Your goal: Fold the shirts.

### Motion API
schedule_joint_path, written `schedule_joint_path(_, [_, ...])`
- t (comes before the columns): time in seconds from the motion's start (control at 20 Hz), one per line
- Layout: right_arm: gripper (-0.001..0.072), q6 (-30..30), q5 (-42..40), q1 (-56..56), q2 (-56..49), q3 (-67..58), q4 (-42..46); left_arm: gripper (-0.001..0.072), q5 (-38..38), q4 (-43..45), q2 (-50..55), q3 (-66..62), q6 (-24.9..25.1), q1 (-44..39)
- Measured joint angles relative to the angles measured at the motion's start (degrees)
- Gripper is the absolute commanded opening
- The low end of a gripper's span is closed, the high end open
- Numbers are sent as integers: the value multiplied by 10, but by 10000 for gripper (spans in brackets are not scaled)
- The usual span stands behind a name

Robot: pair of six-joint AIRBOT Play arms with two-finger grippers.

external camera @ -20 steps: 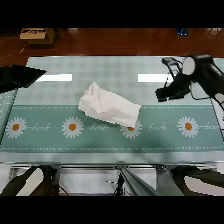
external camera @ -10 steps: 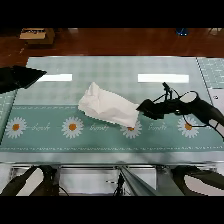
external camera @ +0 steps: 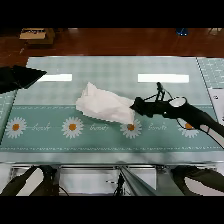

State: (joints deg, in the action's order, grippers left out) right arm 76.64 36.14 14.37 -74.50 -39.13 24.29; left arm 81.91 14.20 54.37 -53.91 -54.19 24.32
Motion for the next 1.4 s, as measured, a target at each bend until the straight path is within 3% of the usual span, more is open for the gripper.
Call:
schedule_joint_path(0.15, [29, -6, 33, -52, 99, -9, 17, 21, -2, 0, 0, 0, -3, 0])
schedule_joint_path(0.3, [30, 47, 76, -149, 214, -23, 76, 21, -12, 8, 1, 0, -5, 0])
schedule_joint_path(0.5, [30, 133, 226, -340, 335, -59, 248, 21, -21, 36, 6, 0, -10, 0])
schedule_joint_path(0.65, [30, 149, 359, -500, 393, -80, 404, 21, -21, 49, 7, 0, -13, 0])
schedule_joint_path(1.0, [30, 130, 524, -749, 437, -93, 671, 21, -20, 58, 8, 0, -15, -14])
schedule_joint_path(1.4, [31, 119, 552, -813, 442, -85, 900, 21, -16, 73, 8, 0, -4, -24])
